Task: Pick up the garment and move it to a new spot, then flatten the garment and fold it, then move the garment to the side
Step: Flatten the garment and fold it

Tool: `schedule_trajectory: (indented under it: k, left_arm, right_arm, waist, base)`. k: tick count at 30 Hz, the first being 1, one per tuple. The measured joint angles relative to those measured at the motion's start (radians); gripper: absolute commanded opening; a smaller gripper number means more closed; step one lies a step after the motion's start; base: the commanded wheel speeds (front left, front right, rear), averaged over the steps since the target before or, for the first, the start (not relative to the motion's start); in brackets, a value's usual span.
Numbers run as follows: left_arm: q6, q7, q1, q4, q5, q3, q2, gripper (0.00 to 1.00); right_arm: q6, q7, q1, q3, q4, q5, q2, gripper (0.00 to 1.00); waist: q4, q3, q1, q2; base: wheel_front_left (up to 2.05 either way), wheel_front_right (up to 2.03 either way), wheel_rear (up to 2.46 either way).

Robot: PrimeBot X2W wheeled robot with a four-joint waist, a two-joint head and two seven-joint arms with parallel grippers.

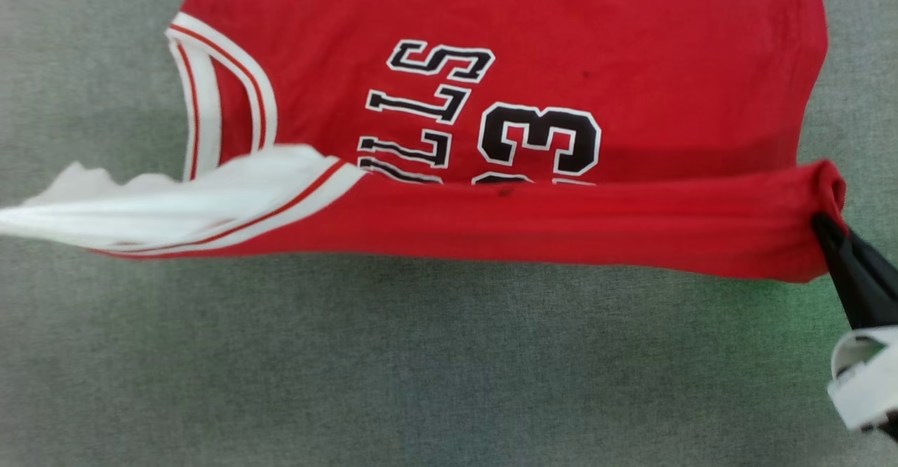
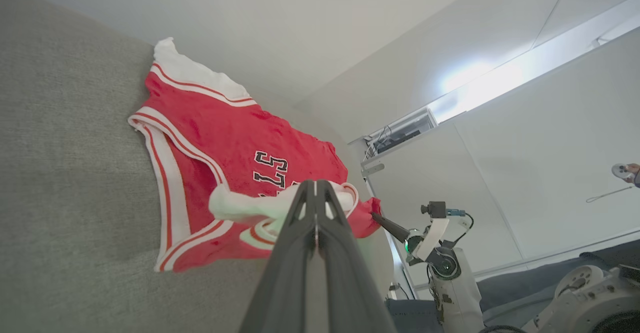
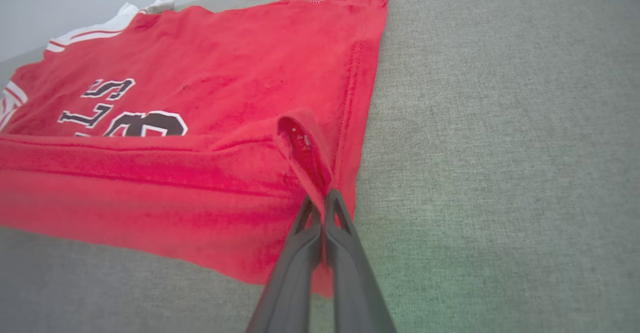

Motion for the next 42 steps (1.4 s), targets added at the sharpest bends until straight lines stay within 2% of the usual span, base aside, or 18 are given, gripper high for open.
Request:
schedule_trajectory:
  k: [5, 10, 16, 19, 23, 24, 26, 27, 28, 29, 30, 35, 42]
  left_arm:
    - [0.000, 0.002, -0.072, 0.061, 0.085, -0.079, 0.039, 0.00]
    - [0.000, -0.101, -0.086, 0.115, 0.156, -0.196, 0.105, 0.00]
    - [0.000, -0.323, -0.040, 0.183, 0.215, -0.370, 0.210, 0.00]
    - [0.000, -0.458, -0.003, 0.220, 0.239, -0.478, 0.283, 0.00]
    - [0.000, -0.654, 0.047, 0.253, 0.271, -0.650, 0.410, 0.00]
    - [0.000, -0.709, 0.054, 0.261, 0.278, -0.695, 0.444, 0.11]
    - [0.000, -0.819, 0.062, 0.282, 0.286, -0.775, 0.508, 0.53]
    - [0.000, -0.870, 0.063, 0.291, 0.292, -0.818, 0.542, 0.93]
    - [-0.001, -0.920, 0.063, 0.302, 0.292, -0.861, 0.576, 1.00]
    - [-0.001, -0.964, 0.062, 0.308, 0.291, -0.901, 0.607, 1.00]
    - [-0.002, -1.006, 0.062, 0.313, 0.291, -0.942, 0.641, 1.00]
    - [-0.003, -1.171, 0.050, 0.319, 0.281, -1.120, 0.808, 1.00]
    - [0.000, -1.277, 0.014, 0.287, 0.271, -1.304, 1.018, 1.00]
  right_arm:
    - [0.000, 0.001, -0.070, 0.009, 0.053, -0.025, 0.000, 0.00]
    - [0.000, -0.016, -0.105, 0.019, 0.091, -0.035, 0.000, 0.00]
    - [0.000, -0.034, -0.117, 0.040, 0.131, -0.052, 0.000, 0.00]
    - [0.000, -0.055, -0.116, 0.051, 0.141, -0.052, 0.000, 0.00]
    - [0.000, -0.075, -0.118, 0.062, 0.155, -0.052, 0.000, 0.00]
    - [0.000, -0.076, -0.121, 0.066, 0.159, -0.053, -0.001, 0.00]
    - [0.000, -0.084, -0.124, 0.077, 0.165, -0.055, -0.001, 0.00]
    - [0.000, -0.086, -0.126, 0.081, 0.166, -0.062, -0.001, 0.10]
    - [0.000, -0.087, -0.127, 0.086, 0.168, -0.066, -0.001, 0.31]
    - [0.000, -0.090, -0.128, 0.088, 0.170, -0.070, -0.001, 0.48]
    - [0.000, -0.090, -0.128, 0.089, 0.171, -0.070, -0.001, 1.00]
    - [0.000, -0.084, -0.139, 0.077, 0.164, -0.071, 0.000, 1.00]
    - [0.000, -0.044, -0.148, 0.021, 0.136, -0.063, 0.000, 1.00]
  waist:
    - [-0.006, 0.035, 0.0000, 0.0000]
    - [-0.010, 0.068, 0.0000, 0.0000]
    - [-0.020, 0.094, 0.0000, 0.0000]
    - [-0.028, 0.099, 0.0000, 0.0000]
    - [-0.038, 0.103, 0.0000, 0.0000]
    - [-0.040, 0.103, 0.0000, 0.0000]
    - [-0.043, 0.100, 0.0000, 0.0000]
    - [-0.043, 0.098, 0.0000, 0.0000]
    - [-0.044, 0.095, 0.0000, 0.0000]
    - [-0.044, 0.091, 0.0000, 0.0000]
    - [-0.044, 0.086, 0.0000, 0.0000]
    - [-0.042, 0.050, 0.0000, 0.0000]
    - [-0.029, -0.025, 0.0000, 0.0000]
  base:
    - [0.00, 0.00, 0.00]
    - [0.00, 0.00, 0.00]
    - [0.00, 0.00, 0.00]
    - [0.00, 0.00, 0.00]
    - [0.00, 0.00, 0.00]
    - [0.00, 0.00, 0.00]
    - [0.00, 0.00, 0.00]
    - [0.00, 0.00, 0.00]
    - [0.00, 0.00, 0.00]
    - [0.00, 0.00, 0.00]
    - [0.00, 0.00, 0.00]
    - [0.00, 0.00, 0.00]
    - [0.00, 0.00, 0.00]
